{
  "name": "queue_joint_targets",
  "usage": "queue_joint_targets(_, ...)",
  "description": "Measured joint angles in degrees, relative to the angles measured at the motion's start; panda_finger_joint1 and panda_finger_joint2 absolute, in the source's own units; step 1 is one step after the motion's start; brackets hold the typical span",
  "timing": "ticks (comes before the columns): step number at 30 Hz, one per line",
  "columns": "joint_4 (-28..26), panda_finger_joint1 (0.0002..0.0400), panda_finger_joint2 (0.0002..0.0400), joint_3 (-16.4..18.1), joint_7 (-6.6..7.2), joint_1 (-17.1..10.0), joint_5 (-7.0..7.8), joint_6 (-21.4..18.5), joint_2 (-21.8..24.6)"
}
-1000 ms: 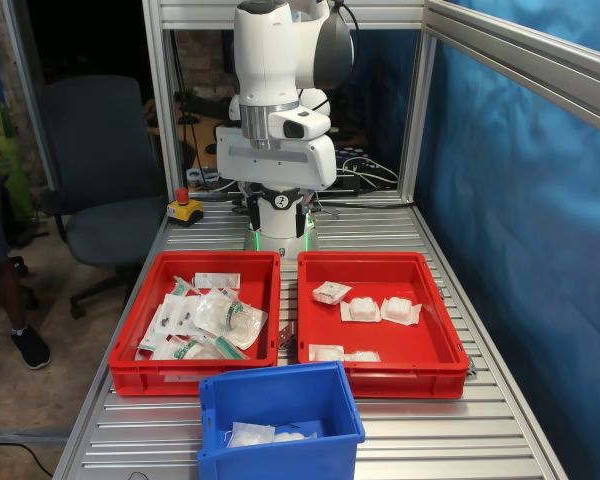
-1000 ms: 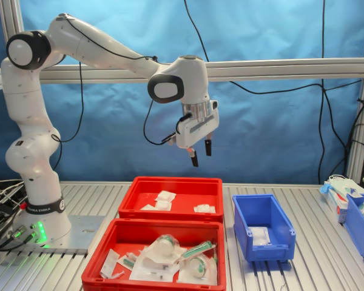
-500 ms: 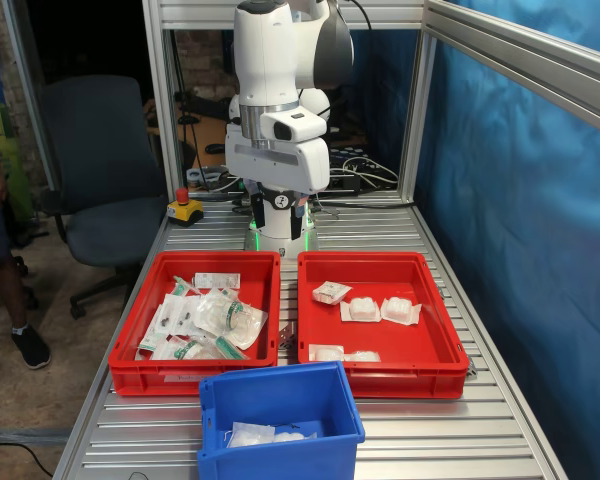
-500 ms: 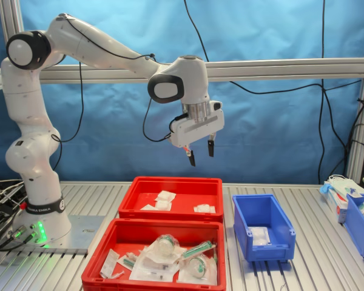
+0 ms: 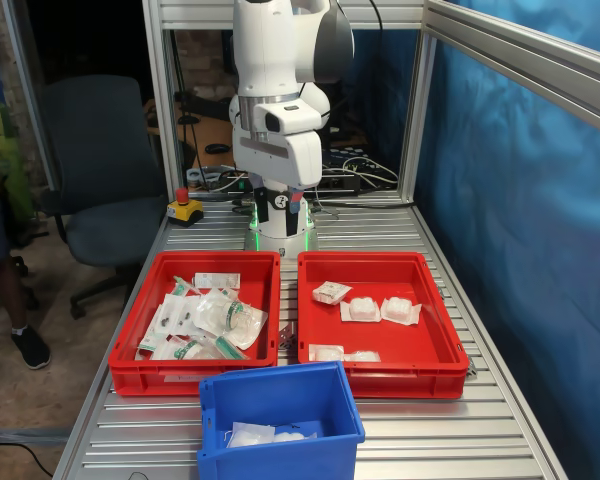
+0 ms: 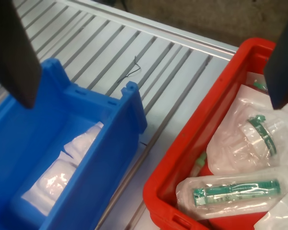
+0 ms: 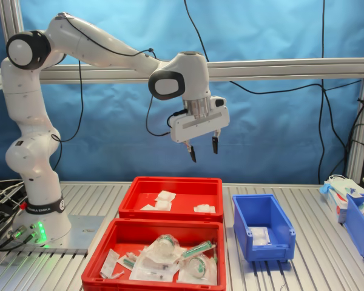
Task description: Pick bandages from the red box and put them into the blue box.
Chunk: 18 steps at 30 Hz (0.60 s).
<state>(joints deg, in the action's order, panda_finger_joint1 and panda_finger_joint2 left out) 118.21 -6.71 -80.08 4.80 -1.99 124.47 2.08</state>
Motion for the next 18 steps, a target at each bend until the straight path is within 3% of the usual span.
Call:
queue_joint_targets(4, -0.3, 0.04, 0.04, 0.0, 4.09, 0.0, 0.0, 0.0, 0.0)
queue_joint_targets(8, -0.4, 0.04, 0.04, 0.0, 6.89, 0.0, 0.0, 0.0, 0.0)
queue_joint_targets(9, -0.5, 0.04, 0.04, 0.0, 8.21, 0.0, 0.0, 0.0, 0.0)
queue_joint_targets(15, -0.6, 0.04, 0.04, 0.0, 13.22, 0.0, 0.0, 0.0, 0.0)
queue_joint_targets(18, -0.6, 0.04, 0.04, 0.0, 14.41, 0.0, 0.0, 0.0, 0.0)
